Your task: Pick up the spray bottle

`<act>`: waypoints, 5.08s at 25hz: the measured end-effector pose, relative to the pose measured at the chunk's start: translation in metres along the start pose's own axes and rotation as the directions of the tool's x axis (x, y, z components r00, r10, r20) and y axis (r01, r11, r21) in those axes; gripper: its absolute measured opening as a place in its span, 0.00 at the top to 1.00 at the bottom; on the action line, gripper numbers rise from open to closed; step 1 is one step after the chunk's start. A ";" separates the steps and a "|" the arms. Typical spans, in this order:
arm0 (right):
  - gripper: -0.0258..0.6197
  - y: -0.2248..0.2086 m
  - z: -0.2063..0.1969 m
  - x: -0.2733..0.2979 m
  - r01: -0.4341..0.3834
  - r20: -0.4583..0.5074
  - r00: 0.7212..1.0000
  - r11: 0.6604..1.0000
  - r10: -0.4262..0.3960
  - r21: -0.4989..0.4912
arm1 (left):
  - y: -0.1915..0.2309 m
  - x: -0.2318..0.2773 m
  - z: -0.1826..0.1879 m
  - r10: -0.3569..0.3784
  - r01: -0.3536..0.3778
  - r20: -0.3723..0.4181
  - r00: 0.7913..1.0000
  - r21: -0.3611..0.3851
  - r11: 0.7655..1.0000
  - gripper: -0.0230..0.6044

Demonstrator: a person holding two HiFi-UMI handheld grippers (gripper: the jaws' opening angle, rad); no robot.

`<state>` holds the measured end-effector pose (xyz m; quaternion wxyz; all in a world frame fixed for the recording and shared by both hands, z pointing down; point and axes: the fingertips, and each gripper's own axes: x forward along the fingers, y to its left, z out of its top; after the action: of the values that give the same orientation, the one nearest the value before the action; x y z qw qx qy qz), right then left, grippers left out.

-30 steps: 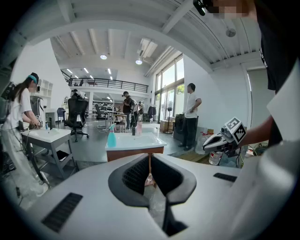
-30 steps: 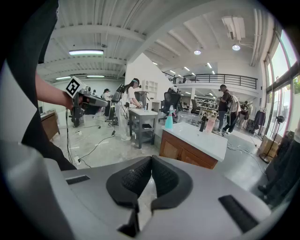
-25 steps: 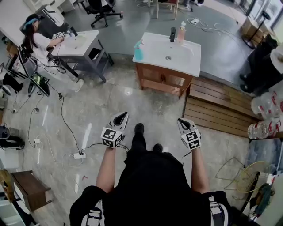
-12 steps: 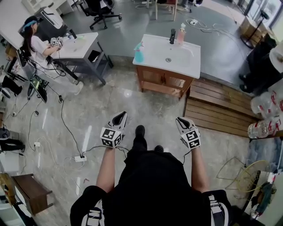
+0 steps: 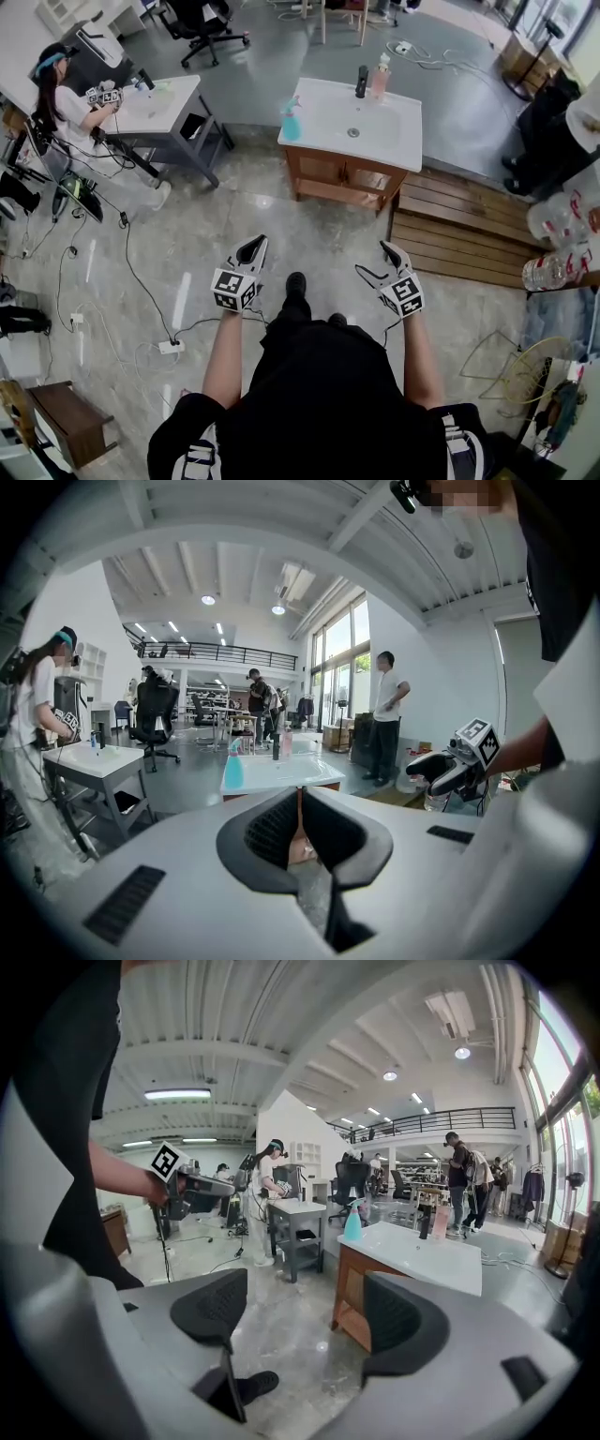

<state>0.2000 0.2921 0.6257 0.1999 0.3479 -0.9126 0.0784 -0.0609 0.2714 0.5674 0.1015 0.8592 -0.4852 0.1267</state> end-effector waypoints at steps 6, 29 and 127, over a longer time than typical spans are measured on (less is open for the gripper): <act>0.25 0.000 0.006 0.005 0.003 0.015 1.000 1.000 -0.003 -0.003 | 0.004 0.005 0.004 -0.004 0.004 0.001 1.000 0.004 1.000 0.91; 0.27 -0.046 0.017 0.028 0.095 -0.022 0.995 0.995 -0.095 -0.017 | 0.034 0.052 0.020 -0.049 0.049 -0.001 0.999 0.008 0.999 0.91; 0.33 -0.289 0.201 0.491 -0.309 -0.015 0.950 0.934 0.311 -0.180 | 0.380 0.265 0.096 0.420 -0.423 -0.048 0.906 -0.124 0.898 0.91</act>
<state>-0.0027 -0.2763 0.6501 0.2094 0.1807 -0.9607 0.0236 -0.2443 -0.1645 0.5801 0.1329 0.7239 -0.6659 0.1219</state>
